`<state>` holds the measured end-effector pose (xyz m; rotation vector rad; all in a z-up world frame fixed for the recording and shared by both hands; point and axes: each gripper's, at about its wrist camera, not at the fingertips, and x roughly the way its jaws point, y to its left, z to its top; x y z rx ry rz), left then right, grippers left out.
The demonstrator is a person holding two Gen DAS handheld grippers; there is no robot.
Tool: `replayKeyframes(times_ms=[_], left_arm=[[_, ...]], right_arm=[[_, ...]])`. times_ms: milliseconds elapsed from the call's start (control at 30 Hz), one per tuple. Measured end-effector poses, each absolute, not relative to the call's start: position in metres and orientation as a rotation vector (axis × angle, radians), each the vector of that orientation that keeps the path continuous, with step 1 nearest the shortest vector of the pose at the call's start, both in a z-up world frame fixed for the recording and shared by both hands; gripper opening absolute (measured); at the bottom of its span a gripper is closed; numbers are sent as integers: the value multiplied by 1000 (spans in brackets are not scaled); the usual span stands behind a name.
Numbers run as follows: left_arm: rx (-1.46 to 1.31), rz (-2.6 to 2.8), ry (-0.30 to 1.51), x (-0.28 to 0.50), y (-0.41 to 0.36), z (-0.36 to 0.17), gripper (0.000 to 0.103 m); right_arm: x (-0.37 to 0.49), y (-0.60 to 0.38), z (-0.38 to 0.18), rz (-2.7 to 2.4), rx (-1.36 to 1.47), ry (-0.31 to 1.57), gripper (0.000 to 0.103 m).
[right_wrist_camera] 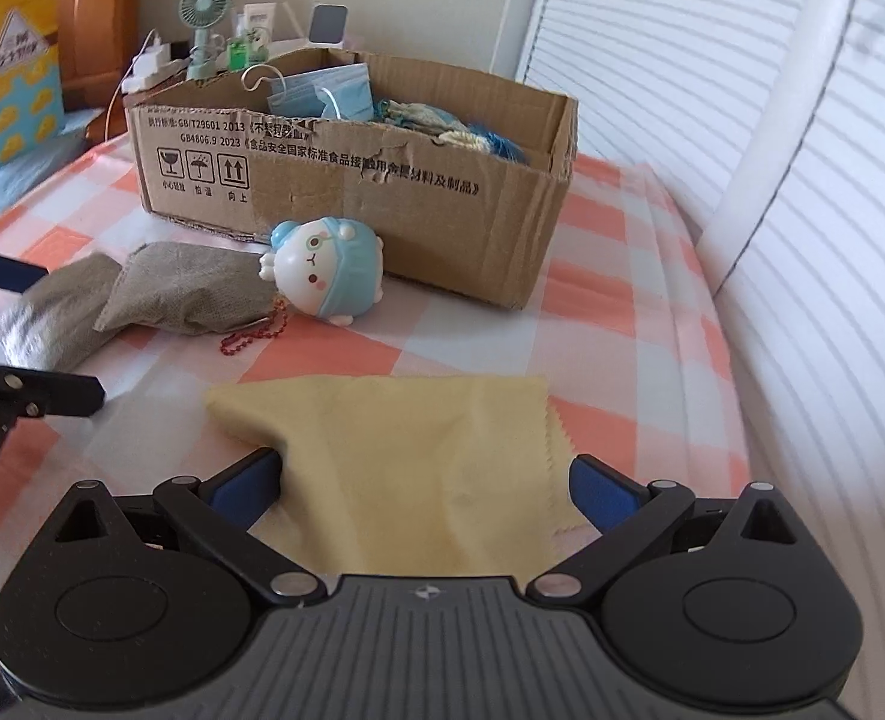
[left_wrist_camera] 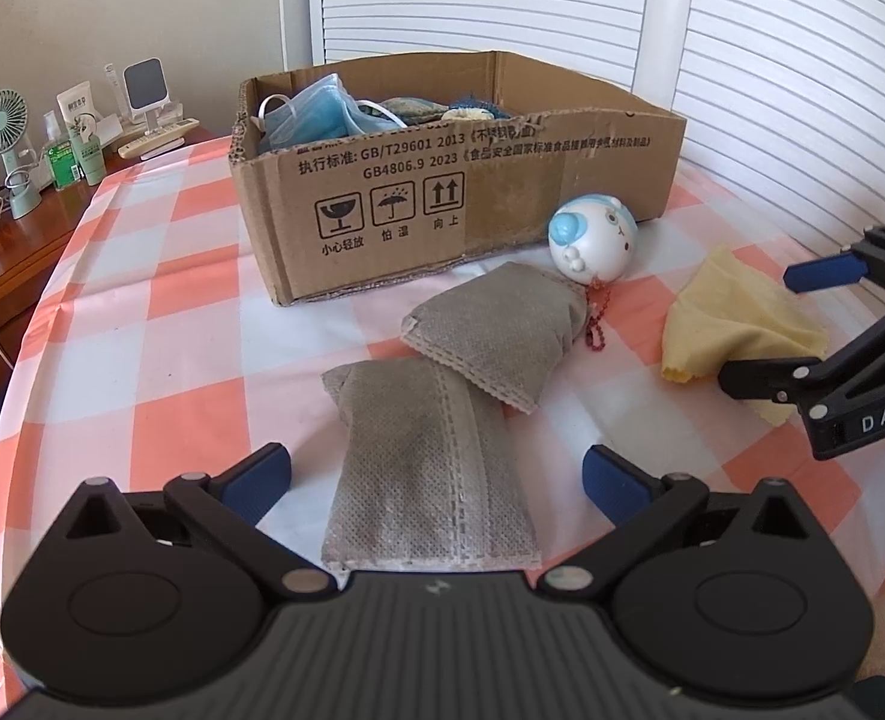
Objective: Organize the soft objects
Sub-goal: 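Grasp the yellow cloth with the right tool while the left tool grasps the grey pouch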
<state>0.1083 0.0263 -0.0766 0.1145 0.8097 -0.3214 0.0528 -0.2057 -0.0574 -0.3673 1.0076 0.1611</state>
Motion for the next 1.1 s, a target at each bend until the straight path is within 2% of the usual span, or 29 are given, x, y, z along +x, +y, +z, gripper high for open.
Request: replayKeyframes(times_ms=[133, 233, 400, 500, 533, 567, 667, 733, 1100], left_arm=[[114, -317, 805, 107, 26, -77, 103], [113, -317, 803, 107, 27, -77, 103], [112, -317, 804, 107, 27, -77, 103], [112, -315, 806, 109, 26, -76, 103], [112, -314, 805, 109, 26, -76, 103], [111, -314, 806, 109, 27, -76, 103], [110, -313, 805, 109, 27, -76, 103], [109, -308, 804, 110, 26, -76, 103], [84, -263, 816, 110, 26, -74, 99]], right_arm=[[67, -219, -58, 207, -358, 1022, 103], [82, -239, -61, 215, -217, 1070, 103], [80, -234, -62, 206, -231, 1073, 103], [75, -224, -59, 211, -251, 1049, 90], [75, -221, -57, 215, -248, 1045, 78], [75, -219, -56, 214, -244, 1043, 70], [74, -213, -55, 197, -255, 1032, 58], [72, -211, -55, 198, -249, 1029, 55], [68, -209, -56, 208, -233, 1016, 56]])
